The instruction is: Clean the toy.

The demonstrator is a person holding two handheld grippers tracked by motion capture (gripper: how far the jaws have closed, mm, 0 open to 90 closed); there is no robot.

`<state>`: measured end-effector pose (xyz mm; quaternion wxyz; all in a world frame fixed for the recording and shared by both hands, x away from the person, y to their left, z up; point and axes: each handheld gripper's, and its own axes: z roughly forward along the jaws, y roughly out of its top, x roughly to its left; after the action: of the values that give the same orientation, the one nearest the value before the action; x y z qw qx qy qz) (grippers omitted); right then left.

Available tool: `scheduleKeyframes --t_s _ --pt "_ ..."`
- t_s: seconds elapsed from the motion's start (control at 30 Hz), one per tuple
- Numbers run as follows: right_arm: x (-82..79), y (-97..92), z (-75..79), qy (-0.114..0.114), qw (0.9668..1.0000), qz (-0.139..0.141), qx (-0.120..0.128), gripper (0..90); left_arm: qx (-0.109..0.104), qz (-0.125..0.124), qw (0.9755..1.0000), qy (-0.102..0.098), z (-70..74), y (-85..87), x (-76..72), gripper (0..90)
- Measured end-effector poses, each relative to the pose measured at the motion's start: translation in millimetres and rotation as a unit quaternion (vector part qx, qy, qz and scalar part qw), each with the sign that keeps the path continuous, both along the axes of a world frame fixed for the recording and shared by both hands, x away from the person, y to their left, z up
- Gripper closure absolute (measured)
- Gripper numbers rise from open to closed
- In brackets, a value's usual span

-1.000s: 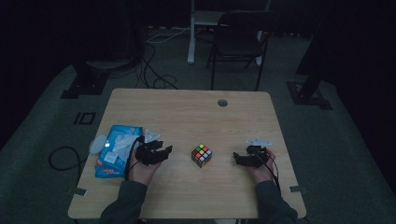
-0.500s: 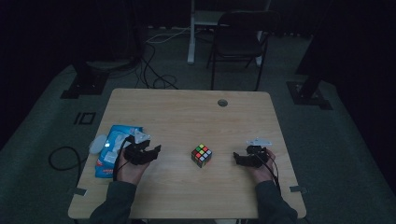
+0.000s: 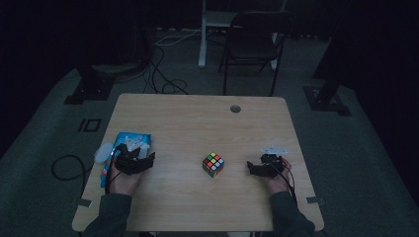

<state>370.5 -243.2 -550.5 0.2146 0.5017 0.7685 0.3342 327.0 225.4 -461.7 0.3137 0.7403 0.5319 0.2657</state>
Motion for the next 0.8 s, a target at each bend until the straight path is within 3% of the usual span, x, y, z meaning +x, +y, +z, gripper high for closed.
scheduleKeyframes --t_s 0.27,0.47,0.6,0.8 --pt "0.0 0.0 0.0 0.0 1.0 0.0 0.0 13.8 0.021 0.044 0.9988 0.0 -2.0 21.4 0.9 34.6" --pt "0.0 0.0 0.0 0.0 1.0 0.0 0.0 13.8 0.036 0.065 0.9971 0.016 -10.2 28.5 12.0 35.2" --pt "0.0 0.0 0.0 0.0 1.0 0.0 0.0 13.8 0.055 0.064 0.9962 0.023 -14.0 26.0 15.0 43.0" --pt "0.0 0.0 0.0 0.0 1.0 0.0 0.0 13.8 0.053 0.069 0.9961 0.015 -10.0 28.6 14.3 71.7"
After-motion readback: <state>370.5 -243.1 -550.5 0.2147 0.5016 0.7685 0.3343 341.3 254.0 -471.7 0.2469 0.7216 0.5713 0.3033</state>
